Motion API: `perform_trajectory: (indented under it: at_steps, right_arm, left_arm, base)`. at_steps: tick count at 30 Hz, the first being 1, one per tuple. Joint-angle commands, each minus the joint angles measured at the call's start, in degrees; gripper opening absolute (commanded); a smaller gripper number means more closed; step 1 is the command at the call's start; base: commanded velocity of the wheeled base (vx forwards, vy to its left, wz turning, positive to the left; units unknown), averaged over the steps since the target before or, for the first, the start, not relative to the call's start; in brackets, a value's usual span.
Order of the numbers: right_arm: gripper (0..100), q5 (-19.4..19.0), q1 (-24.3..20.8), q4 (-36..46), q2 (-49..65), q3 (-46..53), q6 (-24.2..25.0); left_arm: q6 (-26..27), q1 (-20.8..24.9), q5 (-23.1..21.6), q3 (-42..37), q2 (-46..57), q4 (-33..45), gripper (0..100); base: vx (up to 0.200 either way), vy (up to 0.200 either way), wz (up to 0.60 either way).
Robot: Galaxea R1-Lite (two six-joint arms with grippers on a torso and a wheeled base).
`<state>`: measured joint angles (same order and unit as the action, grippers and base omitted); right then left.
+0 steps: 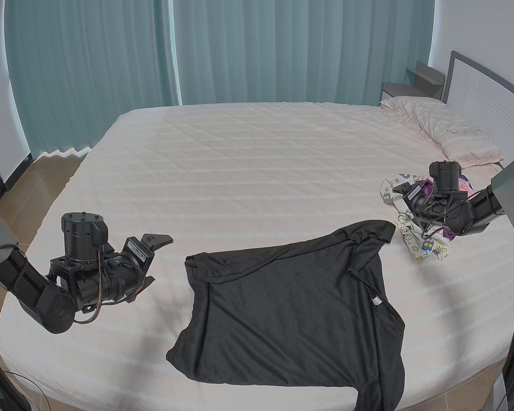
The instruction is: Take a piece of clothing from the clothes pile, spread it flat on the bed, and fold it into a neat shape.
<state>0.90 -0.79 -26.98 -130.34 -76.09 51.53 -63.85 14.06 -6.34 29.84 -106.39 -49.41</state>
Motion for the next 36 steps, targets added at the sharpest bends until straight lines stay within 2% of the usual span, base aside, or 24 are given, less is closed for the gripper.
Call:
perform_trajectory:
  at_steps: [1,2,3,5,8,12,30,33,34,36]
  right_arm:
    - [100,-0.9,-1.4,1.1,5.5,11.0,-5.2]
    - [100,-0.9,-1.4,1.1,5.5,11.0,-5.2]
    - [100,-0.7,-3.9,-0.5,7.0,17.3,-11.2]
    - [100,-0.3,-6.8,-4.0,7.6,21.7,-15.3]
    - [100,0.1,-10.8,-7.8,8.4,25.7,-16.7]
    - [100,0.6,-16.3,-8.3,7.8,28.2,-18.1]
    - [100,4.4,-18.2,-8.9,-2.8,22.5,-26.7]
    - [100,6.7,-18.9,-8.4,-5.7,19.6,-27.2]
    - [0,7.3,-18.9,-8.7,-6.5,19.3,-27.5]
    - [0,8.0,-18.7,-9.0,-7.6,18.3,-28.2]
  left_arm:
    - [-2.2,0.0,-5.0,-4.0,0.0,-3.5,100]
    - [-2.2,0.0,-5.0,-4.0,0.0,-3.5,100]
    - [-2.9,-0.4,-5.8,-4.0,-0.8,-4.5,100]
    - [-3.3,-0.9,-5.8,-4.1,-1.7,-4.7,100]
    - [-3.5,-0.9,-5.9,-4.9,-2.1,-4.7,100]
    - [-3.6,-0.6,-5.9,-5.6,-1.7,-4.8,100]
    - [-4.6,-0.6,-5.9,-5.8,-2.6,-5.3,100]
    - [-4.6,-0.8,-5.9,-5.8,-2.6,-5.3,100]
    - [-4.6,-0.9,-5.9,-5.8,-2.7,-5.3,100]
    - [-4.6,-1.0,-5.9,-5.8,-2.7,-5.3,100]
  base:
    - [0.0,0.0,0.0]
    - [0.0,0.0,0.0]
    - [0.0,0.0,0.0]
    - [0.0,0.0,0.0]
    - [0.0,0.0,0.0]
    - [0.0,0.0,0.0]
    - [0.0,0.0,0.0]
    - [0.0,0.0,0.0]
    - [0.0,0.0,0.0]
    - [0.0,0.0,0.0]
